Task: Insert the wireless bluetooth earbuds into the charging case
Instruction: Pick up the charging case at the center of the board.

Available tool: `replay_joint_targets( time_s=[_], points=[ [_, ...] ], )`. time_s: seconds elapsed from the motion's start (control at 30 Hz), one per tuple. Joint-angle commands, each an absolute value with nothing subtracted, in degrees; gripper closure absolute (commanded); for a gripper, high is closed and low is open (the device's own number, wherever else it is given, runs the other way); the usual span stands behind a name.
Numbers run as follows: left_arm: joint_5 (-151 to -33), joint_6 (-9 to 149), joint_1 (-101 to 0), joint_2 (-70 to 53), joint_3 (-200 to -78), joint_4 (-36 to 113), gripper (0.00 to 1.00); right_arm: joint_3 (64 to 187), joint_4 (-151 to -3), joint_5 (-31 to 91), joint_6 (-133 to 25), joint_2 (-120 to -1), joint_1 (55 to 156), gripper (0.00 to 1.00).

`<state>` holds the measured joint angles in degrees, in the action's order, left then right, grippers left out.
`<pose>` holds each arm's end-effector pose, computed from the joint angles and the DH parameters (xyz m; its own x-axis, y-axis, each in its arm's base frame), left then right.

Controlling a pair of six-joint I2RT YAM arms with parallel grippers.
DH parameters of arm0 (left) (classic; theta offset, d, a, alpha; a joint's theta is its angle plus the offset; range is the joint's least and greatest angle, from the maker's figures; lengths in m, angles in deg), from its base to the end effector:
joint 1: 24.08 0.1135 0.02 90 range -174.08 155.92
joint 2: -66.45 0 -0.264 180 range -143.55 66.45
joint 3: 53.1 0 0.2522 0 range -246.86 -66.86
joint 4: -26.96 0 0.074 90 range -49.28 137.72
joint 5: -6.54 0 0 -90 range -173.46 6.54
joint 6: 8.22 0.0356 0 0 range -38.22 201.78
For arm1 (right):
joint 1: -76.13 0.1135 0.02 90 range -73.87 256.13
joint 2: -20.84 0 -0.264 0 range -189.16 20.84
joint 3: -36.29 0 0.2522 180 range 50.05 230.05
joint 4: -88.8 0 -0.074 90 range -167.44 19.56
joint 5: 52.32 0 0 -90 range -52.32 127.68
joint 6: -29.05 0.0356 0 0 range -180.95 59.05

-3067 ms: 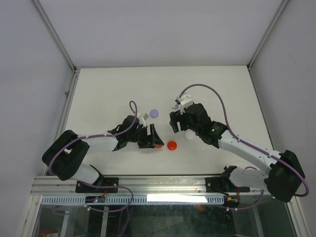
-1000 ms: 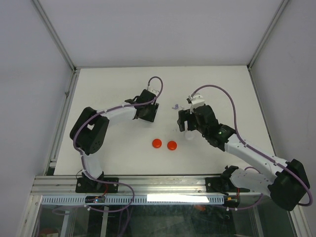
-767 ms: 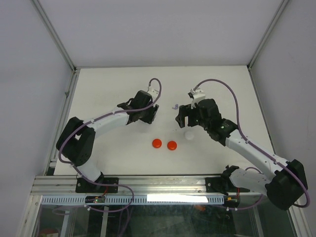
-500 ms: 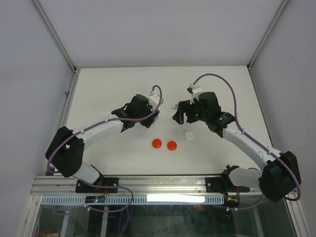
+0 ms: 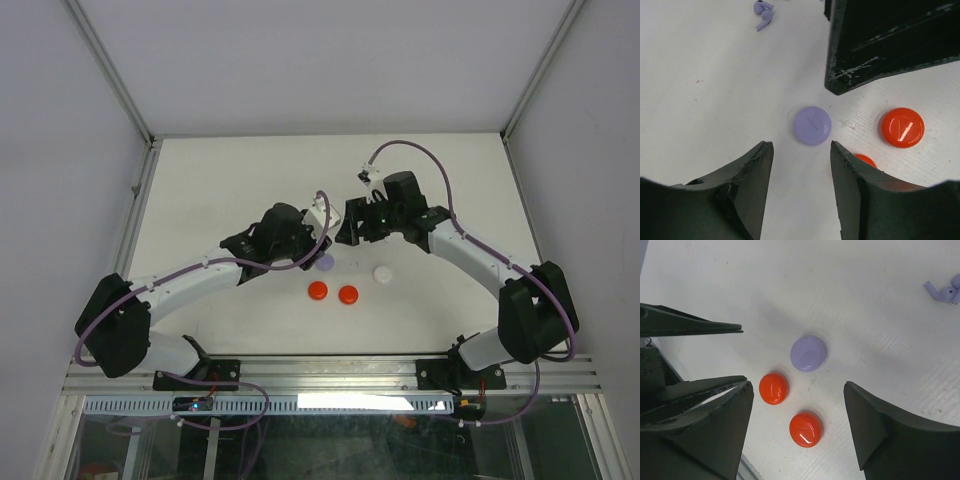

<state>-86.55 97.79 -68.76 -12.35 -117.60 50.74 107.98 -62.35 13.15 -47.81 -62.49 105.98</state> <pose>0.2115 -0.2118 0.2426 -0.2196 0.6044 -0.7658 0.8248 0.5342 0.1851 0.2678 0.1707 0.2558 -0.7136 -0.1711 -0.6793 -0.5796 0.6888 0.4354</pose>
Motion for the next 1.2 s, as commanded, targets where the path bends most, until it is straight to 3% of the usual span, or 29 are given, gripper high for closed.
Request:
replay_joint_targets(
  time_s=[0.0, 0.37, 1.0, 1.17],
  points=[
    [-83.7, 87.0, -68.9, -13.9, -117.4, 47.5, 0.47, 107.9, -62.4, 16.6, -48.8, -61.5, 105.4, 0.24],
    [-82.3, 67.0, -68.9, -15.0, -115.6, 46.9, 0.26, 105.3, -63.0, 19.9, -50.5, -61.2, 106.9, 0.24],
    [-78.6, 58.1, -68.9, -23.5, -119.1, 51.9, 0.27, 103.8, -64.3, 25.8, -50.9, -62.2, 109.7, 0.25],
    [-77.1, 62.4, -69.9, -26.1, -121.5, 52.3, 0.26, 102.4, -64.4, 27.9, -50.7, -61.0, 109.7, 0.25]
  ],
)
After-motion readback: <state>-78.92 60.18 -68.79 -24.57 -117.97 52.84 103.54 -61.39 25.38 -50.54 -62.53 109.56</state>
